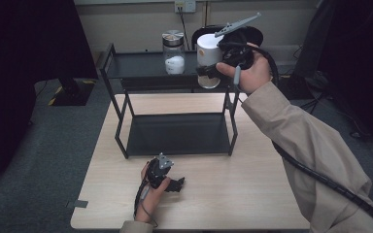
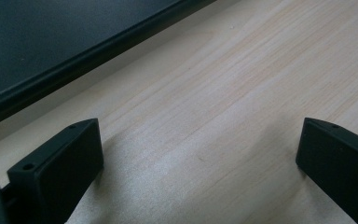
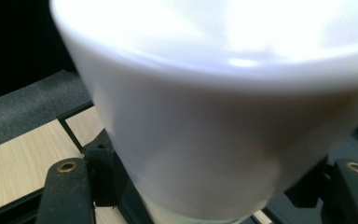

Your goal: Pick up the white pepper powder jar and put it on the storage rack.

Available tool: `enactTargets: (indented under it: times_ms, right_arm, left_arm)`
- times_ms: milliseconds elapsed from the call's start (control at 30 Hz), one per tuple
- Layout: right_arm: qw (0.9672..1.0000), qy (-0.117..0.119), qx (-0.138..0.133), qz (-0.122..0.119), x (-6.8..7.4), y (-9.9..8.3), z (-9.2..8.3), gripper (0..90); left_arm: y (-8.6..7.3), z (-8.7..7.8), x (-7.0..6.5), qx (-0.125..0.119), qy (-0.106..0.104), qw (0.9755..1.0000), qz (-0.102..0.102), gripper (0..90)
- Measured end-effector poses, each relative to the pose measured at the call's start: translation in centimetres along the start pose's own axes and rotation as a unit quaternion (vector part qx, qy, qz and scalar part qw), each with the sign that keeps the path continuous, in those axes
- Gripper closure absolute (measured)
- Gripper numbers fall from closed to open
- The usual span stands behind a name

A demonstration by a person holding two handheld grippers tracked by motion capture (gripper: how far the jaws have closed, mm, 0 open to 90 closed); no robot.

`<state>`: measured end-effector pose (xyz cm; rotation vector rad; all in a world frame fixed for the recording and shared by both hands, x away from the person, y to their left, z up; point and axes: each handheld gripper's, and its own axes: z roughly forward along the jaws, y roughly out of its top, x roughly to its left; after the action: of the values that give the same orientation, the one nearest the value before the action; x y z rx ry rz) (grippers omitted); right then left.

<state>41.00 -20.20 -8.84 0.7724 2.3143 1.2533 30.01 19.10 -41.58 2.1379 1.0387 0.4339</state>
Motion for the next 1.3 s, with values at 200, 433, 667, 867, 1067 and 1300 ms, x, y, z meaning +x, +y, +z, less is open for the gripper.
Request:
enactTargets:
  times_ms: [200,433,667,867,1067,1300]
  right_arm:
    - [1.0000,-0.007,-0.005,0.005,-0.2,0.7,0.2,30.6]
    - [0.9999,-0.013,-0.004,0.007,-0.4,1.6,0.6,30.6]
    - [0.9997,-0.022,-0.005,0.012,-0.7,2.3,1.3,30.6]
    - [0.9995,-0.028,-0.005,0.015,-1.1,2.8,2.0,30.6]
    - [0.9990,-0.036,-0.002,0.025,-1.3,3.0,3.2,30.6]
    - [0.9986,-0.038,0.002,0.036,-1.8,2.6,4.4,30.6]
  left_arm:
    - [0.0,0.0,0.0,0.000,0.000,1.0000,0.000,0.1]
    - [0.0,0.0,0.0,0.001,0.000,1.0000,0.001,0.1]
    - [0.0,0.0,0.0,0.001,0.000,1.0000,0.001,0.0]
    - [0.0,0.0,0.0,0.001,0.000,1.0000,0.002,0.1]
    - [0.0,0.0,0.0,0.001,0.000,1.0000,0.002,0.1]
    - [0.0,0.0,0.0,0.001,0.000,1.0000,0.002,0.1]
